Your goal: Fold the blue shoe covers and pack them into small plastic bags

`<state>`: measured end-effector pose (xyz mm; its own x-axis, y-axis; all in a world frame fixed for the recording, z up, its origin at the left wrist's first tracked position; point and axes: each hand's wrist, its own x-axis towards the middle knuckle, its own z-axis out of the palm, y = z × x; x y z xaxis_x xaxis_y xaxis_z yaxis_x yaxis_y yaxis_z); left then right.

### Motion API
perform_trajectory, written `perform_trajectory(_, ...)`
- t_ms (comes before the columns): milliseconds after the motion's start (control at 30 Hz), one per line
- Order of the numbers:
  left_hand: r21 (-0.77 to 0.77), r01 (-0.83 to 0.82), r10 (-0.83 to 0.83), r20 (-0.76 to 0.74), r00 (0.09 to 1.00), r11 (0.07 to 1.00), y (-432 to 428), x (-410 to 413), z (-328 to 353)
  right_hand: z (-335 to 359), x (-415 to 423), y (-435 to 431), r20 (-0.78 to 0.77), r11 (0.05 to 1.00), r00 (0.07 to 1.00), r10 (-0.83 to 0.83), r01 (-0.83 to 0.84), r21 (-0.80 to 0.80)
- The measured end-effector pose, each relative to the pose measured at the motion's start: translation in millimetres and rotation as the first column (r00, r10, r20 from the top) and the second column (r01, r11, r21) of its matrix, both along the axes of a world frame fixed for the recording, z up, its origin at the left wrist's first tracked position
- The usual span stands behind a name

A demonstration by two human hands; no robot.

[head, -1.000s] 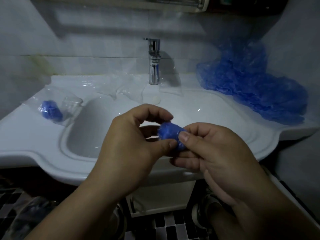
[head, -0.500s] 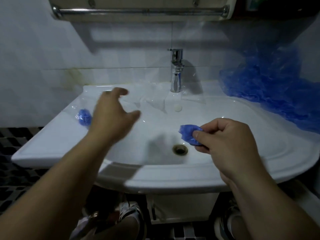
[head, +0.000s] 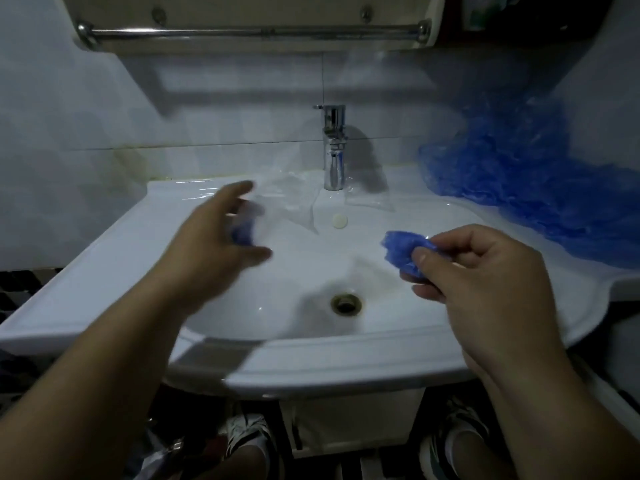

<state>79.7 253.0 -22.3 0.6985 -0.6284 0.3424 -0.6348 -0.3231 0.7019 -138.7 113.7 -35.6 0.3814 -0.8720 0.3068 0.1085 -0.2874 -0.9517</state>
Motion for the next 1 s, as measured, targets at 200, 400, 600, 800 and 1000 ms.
perform_trajectory(200, -0.036, 0.434, -0.433, 0.035, 0.901, 0.900, -4.1, -64.7, -3.6, 11.7, -29.0, 0.7, 0.050, 0.970, 0.995, -0.085, 0.094, -0.223)
perform_trajectory(400, -0.049, 0.501, -0.501, 0.018, 0.865, 0.864, -1.4, -72.7, -13.5, 9.3, -34.3, 2.7, -0.108, 0.707, 0.992, -0.058, -0.036, -0.707)
perform_trajectory(600, -0.082, 0.491, -0.494, -0.016, 0.869, 0.867, 1.0, -70.2, -14.8, 7.4, -37.7, -2.6, -0.314, 0.618, 0.949, -0.021, -0.234, -0.750)
perform_trajectory(800, -0.037, 0.497, -0.497, 0.011, 0.867, 0.867, -0.1, -74.8, -11.2, 4.5, -28.9, 9.6, -0.112, 0.816, 0.989, 0.102, -0.147, -0.560)
perform_trajectory(1000, -0.146, 0.541, -0.554, -0.065, 0.830, 0.828, -6.5, -82.1, -14.7, -1.7, -18.9, 11.5, -0.271, 0.662, 0.963, 0.010, -0.209, -0.719)
